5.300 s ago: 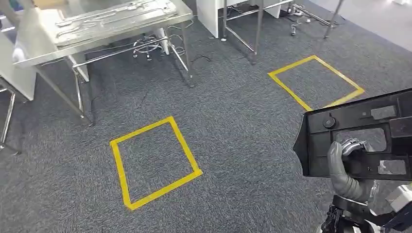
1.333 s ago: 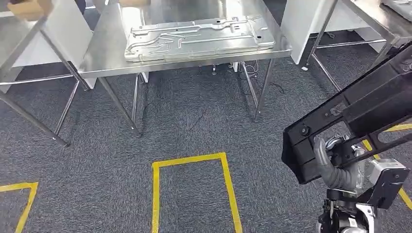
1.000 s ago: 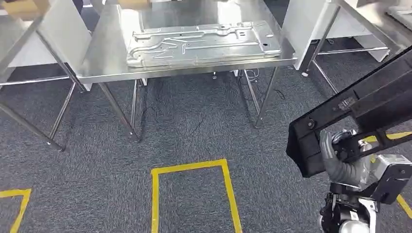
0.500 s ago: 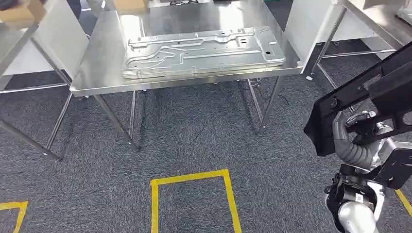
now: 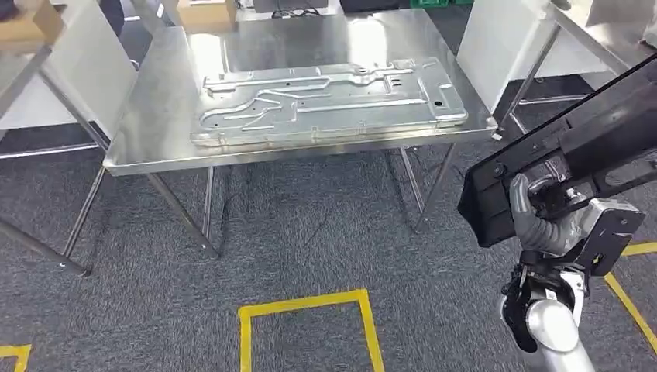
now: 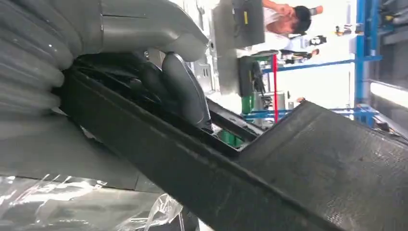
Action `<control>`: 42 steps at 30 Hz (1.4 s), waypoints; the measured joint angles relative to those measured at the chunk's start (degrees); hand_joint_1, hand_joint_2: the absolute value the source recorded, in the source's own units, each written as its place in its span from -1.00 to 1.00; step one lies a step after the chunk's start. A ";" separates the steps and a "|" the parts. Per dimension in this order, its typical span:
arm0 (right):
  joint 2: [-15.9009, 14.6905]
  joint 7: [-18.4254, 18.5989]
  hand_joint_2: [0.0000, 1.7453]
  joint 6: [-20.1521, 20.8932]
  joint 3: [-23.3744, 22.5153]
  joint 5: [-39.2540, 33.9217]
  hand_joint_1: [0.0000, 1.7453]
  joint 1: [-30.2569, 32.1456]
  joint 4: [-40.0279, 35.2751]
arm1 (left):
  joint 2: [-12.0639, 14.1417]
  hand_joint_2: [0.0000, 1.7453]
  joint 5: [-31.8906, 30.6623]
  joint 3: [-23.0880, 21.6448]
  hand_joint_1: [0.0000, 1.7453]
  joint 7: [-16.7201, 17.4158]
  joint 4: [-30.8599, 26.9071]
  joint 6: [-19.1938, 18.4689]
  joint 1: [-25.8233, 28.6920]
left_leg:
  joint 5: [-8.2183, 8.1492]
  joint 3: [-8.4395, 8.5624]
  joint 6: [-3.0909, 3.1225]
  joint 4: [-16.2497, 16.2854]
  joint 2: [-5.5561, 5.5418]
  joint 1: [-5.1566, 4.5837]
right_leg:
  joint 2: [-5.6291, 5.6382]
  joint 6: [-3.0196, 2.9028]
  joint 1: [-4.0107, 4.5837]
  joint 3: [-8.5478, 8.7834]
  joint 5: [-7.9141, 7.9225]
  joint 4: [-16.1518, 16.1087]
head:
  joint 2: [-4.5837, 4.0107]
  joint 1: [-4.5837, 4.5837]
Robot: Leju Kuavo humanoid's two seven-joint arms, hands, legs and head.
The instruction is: Take the parts from the cabinet and place them on the table.
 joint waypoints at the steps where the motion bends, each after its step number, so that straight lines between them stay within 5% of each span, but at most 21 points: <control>1: 0.13 -0.02 1.00 0.07 0.20 0.02 1.00 -0.36 0.28 | 0.00 1.00 0.02 0.00 -1.00 0.00 0.00 -0.04 -0.19 | -0.53 0.45 0.44 0.04 0.09 0.03 | -0.01 -0.02 0.13 -1.91 -0.50 3.83 | 0.00 0.00; 4: 0.15 -0.11 1.00 0.52 0.79 0.11 1.00 -0.59 0.96 | -0.09 1.00 0.00 -0.02 -1.00 0.00 0.00 -0.13 -0.47 | -1.92 1.57 0.91 0.07 -0.08 -0.09 | 0.02 -0.09 0.46 -11.01 -6.45 16.59 | 0.00 -0.02; 5: 0.15 -0.26 1.00 0.57 1.01 0.24 1.00 -0.64 1.20 | -0.09 1.00 0.00 -0.02 -1.00 0.00 0.00 -0.20 -0.33 | -2.39 2.15 0.93 0.07 -0.21 -0.13 | 0.02 0.00 0.46 -12.60 -7.60 17.55 | 0.00 0.00; 6: 0.15 -0.41 1.00 0.72 1.27 0.57 1.00 -0.81 1.40 | -0.09 1.00 0.00 -0.02 -1.00 0.00 0.00 -0.28 -0.21 | -3.03 2.92 0.90 0.10 -0.38 -0.16 | 0.02 -0.02 0.46 -13.15 -7.13 16.22 | 0.00 0.00; 7: 0.15 -0.42 1.00 0.94 1.53 0.77 1.00 -1.21 1.57 | -0.09 1.00 0.00 -0.02 -1.00 0.00 0.00 -0.35 -0.10 | -3.68 3.90 0.78 0.14 -0.51 -0.18 | 0.02 -0.11 0.47 -12.60 -4.59 12.54 | 0.00 -0.02; 10: 0.15 -0.02 1.00 1.12 2.14 1.61 1.00 -2.96 2.01 | -0.09 1.00 -0.04 -0.04 -1.00 -0.02 0.00 -0.52 -0.22 | -5.66 5.71 0.06 0.49 -0.56 -0.65 | -0.04 -0.36 0.65 -10.71 7.67 -0.93 | -0.02 0.00; 14: 0.20 0.81 1.00 1.53 2.75 2.16 1.00 -4.27 2.25 | -0.02 1.00 -0.07 -0.07 -1.00 0.00 0.00 -0.63 -0.28 | -6.88 6.53 -0.71 0.28 -0.62 -0.79 | -0.05 -1.84 0.15 -9.62 8.08 -0.97 | 0.00 0.02; 16: 0.28 0.98 1.00 1.64 3.08 2.60 1.00 -5.31 2.31 | -0.04 1.00 -0.04 -0.09 -1.00 -0.02 0.00 -0.66 -0.40 | -7.98 4.16 -1.81 5.09 -0.21 -0.60 | -0.13 -2.36 0.05 -9.10 7.66 -1.08 | -0.02 -0.02; 19: 0.37 1.05 1.00 1.73 3.72 3.04 1.00 -5.97 2.53 | -0.02 1.00 -0.04 -0.09 -1.00 -0.02 0.00 -0.68 -0.56 | -13.46 -4.83 -3.25 19.59 -0.15 0.51 | -0.04 -2.65 0.04 -8.68 6.78 -1.08 | -0.02 -0.04; 20: 0.37 1.09 1.00 1.73 4.00 3.08 1.00 -5.95 2.64 | -0.02 1.00 -0.04 -0.09 -1.00 -0.02 0.00 -0.70 -0.45 | -14.01 -6.78 -3.39 21.73 -0.14 0.59 | 0.02 -2.59 0.04 -8.29 6.41 -1.08 | 0.00 -0.02; 22: 0.44 1.14 1.00 1.86 4.31 3.10 1.00 -5.93 2.97 | -0.02 1.00 -0.02 -0.09 -1.00 -0.02 0.00 -0.70 -0.49 | -10.92 -6.54 -3.16 18.29 -0.13 0.57 | 0.06 -2.43 0.08 -7.16 5.62 -1.08 | 0.00 -0.04; 25: 0.61 1.11 1.00 1.97 4.72 3.13 1.00 -6.36 3.36 | 0.07 1.00 0.02 -0.26 -1.00 0.00 0.02 -0.74 -0.39 | -1.08 -1.66 -1.12 3.32 0.07 -0.19 | 0.03 -2.09 0.12 -5.51 4.53 -1.36 | -0.02 -0.02; 26: 0.61 1.11 1.00 2.16 4.79 3.10 1.00 -6.62 3.45 | 0.13 1.00 0.22 -0.28 -1.00 0.02 0.02 -0.79 -0.46 | -1.45 -1.78 -0.63 0.32 0.03 -1.09 | 0.19 -1.69 0.42 -5.42 4.28 -1.25 | 0.00 -0.04; 29: 0.61 1.14 1.00 2.62 5.00 3.06 1.00 -6.82 3.82 | 0.20 1.00 1.27 -0.28 -1.00 0.57 0.02 -0.83 -0.20 | -1.36 -0.64 0.03 0.04 -0.15 -0.71 | 0.35 -0.95 0.78 -4.83 4.25 -0.39 | 0.00 -0.02; 31: 0.59 1.40 1.00 2.69 5.11 3.06 1.00 -7.21 4.04 | 0.20 1.00 2.14 -0.20 -1.00 0.83 0.02 -0.46 -0.14 | -1.29 0.74 0.33 0.00 -0.10 -0.43 | 0.15 -0.51 0.56 -5.55 2.27 2.01 | 0.00 -0.02; 34: 0.59 2.19 1.00 2.91 5.36 3.32 1.00 -7.96 4.37 | 0.20 1.00 2.71 0.15 -1.00 1.20 0.02 -0.24 -0.26 | -1.79 1.19 0.96 0.09 -0.02 -0.52 | 0.15 -0.29 0.70 -13.08 -3.76 15.88 | 0.00 0.00; 35: 0.59 2.60 1.00 3.02 5.48 3.60 1.00 -8.02 4.56 | 0.20 1.00 3.08 0.20 -1.00 1.20 0.02 -0.15 -0.15 | -2.06 1.45 1.05 0.09 -0.07 -0.57 | 0.14 -0.28 0.69 -15.14 -4.40 18.72 | 0.00 0.00; 37: 0.59 3.12 1.00 3.34 5.83 3.98 1.00 -8.52 5.24 | 0.20 1.00 3.61 0.42 -1.00 1.18 0.02 -0.11 0.17 | -2.85 2.35 0.97 0.13 -0.23 -0.61 | 0.14 -0.43 0.69 -15.38 -1.57 15.88 | 0.00 -0.02; 40: 0.61 3.37 1.00 3.45 6.40 4.53 1.00 -9.60 5.86 | 0.20 1.00 4.04 0.57 -1.00 0.92 0.02 -0.13 0.15 | -4.36 4.04 0.48 0.03 -0.28 -0.72 | 0.10 -1.14 0.75 -10.28 8.57 1.11 | 0.00 -0.02; 41: 0.63 3.34 1.00 3.45 6.56 4.74 1.00 -9.97 6.01 | 0.20 1.00 4.09 0.57 -1.00 0.85 0.02 -0.13 -0.03 | -4.84 4.30 0.24 0.56 -0.35 -1.08 | 0.15 -1.30 1.09 -9.85 6.88 -1.40 | -0.02 -0.02; 42: 0.66 3.39 1.00 3.48 6.71 4.83 1.00 -10.23 6.25 | 0.20 1.00 3.98 0.57 -1.00 0.87 0.02 -0.22 -0.12 | -5.37 4.08 -0.13 0.12 -0.30 -1.15 | 0.11 -1.42 1.06 -9.59 6.79 -0.99 | -0.02 -0.02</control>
